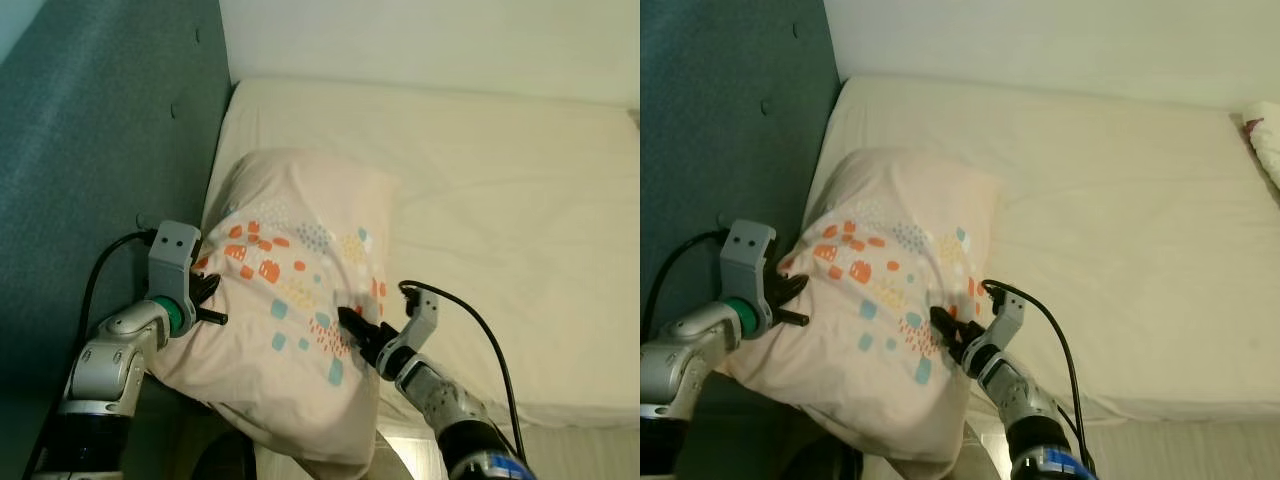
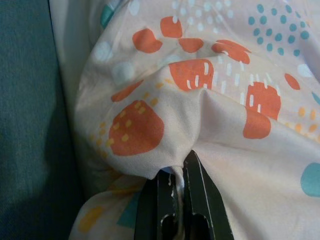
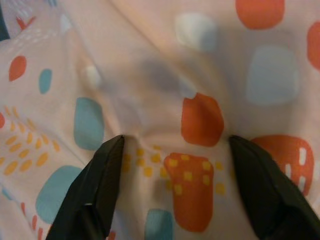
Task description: Clean up the room
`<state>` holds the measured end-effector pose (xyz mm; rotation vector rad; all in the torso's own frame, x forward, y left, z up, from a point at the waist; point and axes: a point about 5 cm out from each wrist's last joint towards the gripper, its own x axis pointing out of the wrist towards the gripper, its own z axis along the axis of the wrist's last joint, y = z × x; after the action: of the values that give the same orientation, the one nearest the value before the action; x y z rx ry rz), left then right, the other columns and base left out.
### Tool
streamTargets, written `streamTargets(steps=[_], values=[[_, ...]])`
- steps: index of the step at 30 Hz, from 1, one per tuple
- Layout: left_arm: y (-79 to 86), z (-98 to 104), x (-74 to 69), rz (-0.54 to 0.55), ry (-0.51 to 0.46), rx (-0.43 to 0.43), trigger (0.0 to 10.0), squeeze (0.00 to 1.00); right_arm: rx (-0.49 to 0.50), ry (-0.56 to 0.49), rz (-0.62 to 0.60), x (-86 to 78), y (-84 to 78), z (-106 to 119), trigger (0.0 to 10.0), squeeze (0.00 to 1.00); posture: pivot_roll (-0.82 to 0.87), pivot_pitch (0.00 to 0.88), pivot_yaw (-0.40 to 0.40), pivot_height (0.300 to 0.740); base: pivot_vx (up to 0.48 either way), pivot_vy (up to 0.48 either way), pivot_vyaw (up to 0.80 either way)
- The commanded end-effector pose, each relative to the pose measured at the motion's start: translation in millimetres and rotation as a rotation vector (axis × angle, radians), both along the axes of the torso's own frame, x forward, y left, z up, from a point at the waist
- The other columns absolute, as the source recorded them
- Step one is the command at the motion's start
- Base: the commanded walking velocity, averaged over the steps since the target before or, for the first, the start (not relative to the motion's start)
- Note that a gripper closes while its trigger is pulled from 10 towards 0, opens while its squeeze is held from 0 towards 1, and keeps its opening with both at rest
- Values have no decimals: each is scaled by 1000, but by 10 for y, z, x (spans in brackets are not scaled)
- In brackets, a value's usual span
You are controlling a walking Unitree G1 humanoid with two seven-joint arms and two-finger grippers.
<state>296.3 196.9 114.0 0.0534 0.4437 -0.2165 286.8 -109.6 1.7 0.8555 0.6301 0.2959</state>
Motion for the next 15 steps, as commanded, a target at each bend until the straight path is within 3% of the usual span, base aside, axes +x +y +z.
streamTargets(steps=[1, 3, 6, 11, 12, 13, 14, 15], values=[[59, -7, -30, 23, 4, 12, 10000, 0, 25, 84, 2, -129, 12, -138, 10000, 1000, 29, 224, 14, 740, 0, 0, 0], [54, -2, -36, 24, 3, 12, 10000, 0, 19, 176, -31, -137, 20, -195, 10000, 1000, 40, 224, 12, 740, 0, 0, 0], [50, -1, -39, 25, 2, 13, 10000, 0, -8, 207, -38, -139, 19, -215, 10000, 1000, 44, 224, 9, 740, 0, 0, 0], [35, 4, -50, 28, 1, 13, 10000, 0, -132, 259, -19, -139, 1, -260, 10000, 1000, 64, 229, 9, 740, 0, 0, 0], [34, 7, -52, 28, 1, 13, 10000, 0, -142, 239, -6, -112, 1, -239, 10000, 757, 64, 229, 9, 740, 0, 0, 0], [33, 10, -54, 28, 1, 13, 10000, 0, -147, 219, 5, -81, 5, -213, 10000, 0, 67, 230, 8, 740, 0, 0, 0], [35, 14, -57, 28, 1, 13, 10000, 0, -149, 198, 16, -49, 10, -184, 10000, 0, 70, 229, 9, 740, 0, 0, 0], [44, 21, -61, 30, 0, 13, 10000, 0, -141, 169, 31, 7, 28, -130, 7765, 0, 75, 229, 8, 740, 0, 0, 0]])
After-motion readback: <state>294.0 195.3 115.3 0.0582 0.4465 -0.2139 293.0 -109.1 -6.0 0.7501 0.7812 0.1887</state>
